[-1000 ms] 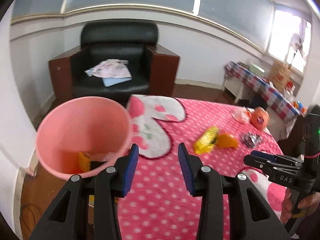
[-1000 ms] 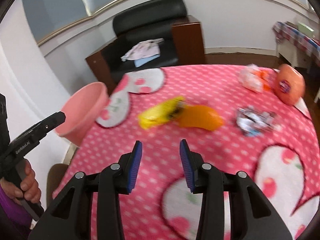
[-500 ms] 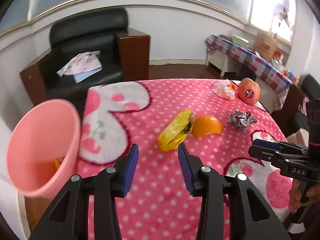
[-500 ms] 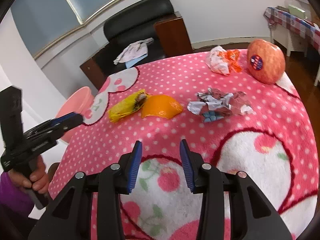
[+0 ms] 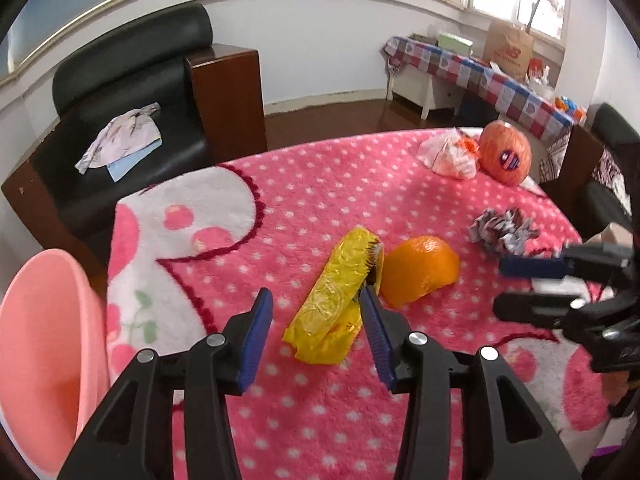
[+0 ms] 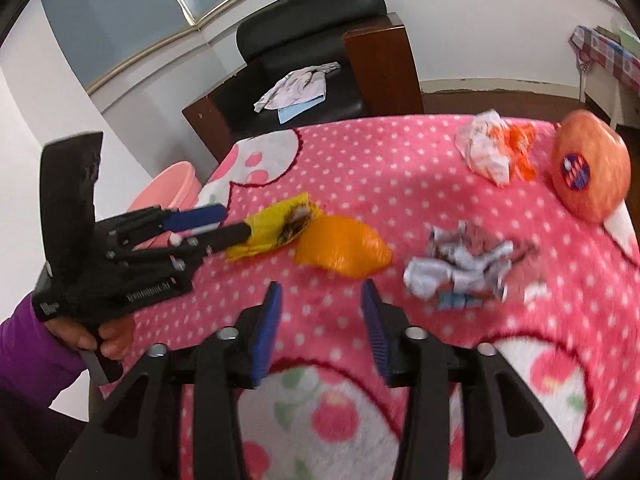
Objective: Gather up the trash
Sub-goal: 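Grasp the yellow plastic bag with the left tool and lift, then close the right tool on the pale orange peel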
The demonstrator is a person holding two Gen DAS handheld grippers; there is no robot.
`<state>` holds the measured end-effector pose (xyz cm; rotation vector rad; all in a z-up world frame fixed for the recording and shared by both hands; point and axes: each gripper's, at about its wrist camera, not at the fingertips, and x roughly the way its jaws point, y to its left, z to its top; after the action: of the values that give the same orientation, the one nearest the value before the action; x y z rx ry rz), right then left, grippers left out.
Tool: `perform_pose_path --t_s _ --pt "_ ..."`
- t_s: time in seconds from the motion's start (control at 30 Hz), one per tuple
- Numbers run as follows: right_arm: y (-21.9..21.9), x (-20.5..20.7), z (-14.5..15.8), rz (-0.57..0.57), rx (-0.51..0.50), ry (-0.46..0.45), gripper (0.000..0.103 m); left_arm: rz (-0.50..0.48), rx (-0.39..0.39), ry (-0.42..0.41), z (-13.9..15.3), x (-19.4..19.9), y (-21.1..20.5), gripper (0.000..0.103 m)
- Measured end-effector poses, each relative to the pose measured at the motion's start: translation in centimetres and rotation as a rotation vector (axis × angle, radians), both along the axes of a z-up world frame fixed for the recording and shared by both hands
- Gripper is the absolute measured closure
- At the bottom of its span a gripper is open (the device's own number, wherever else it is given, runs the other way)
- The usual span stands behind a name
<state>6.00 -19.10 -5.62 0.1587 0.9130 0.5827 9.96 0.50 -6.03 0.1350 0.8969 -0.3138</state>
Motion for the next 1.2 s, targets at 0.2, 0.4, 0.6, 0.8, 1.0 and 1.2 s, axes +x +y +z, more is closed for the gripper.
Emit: perform_pose_path --t_s 0.2,0.4,0.6,0.8,1.0,1.2 --pt "0.8 2.3 0.1 0.066 -0.052 -0.023 0.042 -0.018 -0.02 0.032 -1.4 0.6 -0.1 0.067" --pt "2.6 4.3 -0.4 0.119 -0.094 -0.024 0.042 0.001 -0.061 0.048 -1.9 0.5 0.3 0.09" --pt "3.6 6.0 -1.4 0.145 -0.11 0.002 0.042 0.067 -0.127 0.06 -0.8 -0.2 2.1 0.093" --pt "3.5 5.5 -1.6 0.16 -0.079 0.045 0.042 0.107 -0.161 0.064 -0.1 -1.8 3.6 0.093" --pt "3.1 3.0 -0.5 0.178 -0.012 0.085 0.042 0.112 -0.183 0.054 0.8 -3.2 4.1 0.093" --pt "3.4 0.4 -0.5 0.207 -0.037 0.105 0.042 0.1 -0.186 0.028 1.9 -4.9 4.1 0.093"
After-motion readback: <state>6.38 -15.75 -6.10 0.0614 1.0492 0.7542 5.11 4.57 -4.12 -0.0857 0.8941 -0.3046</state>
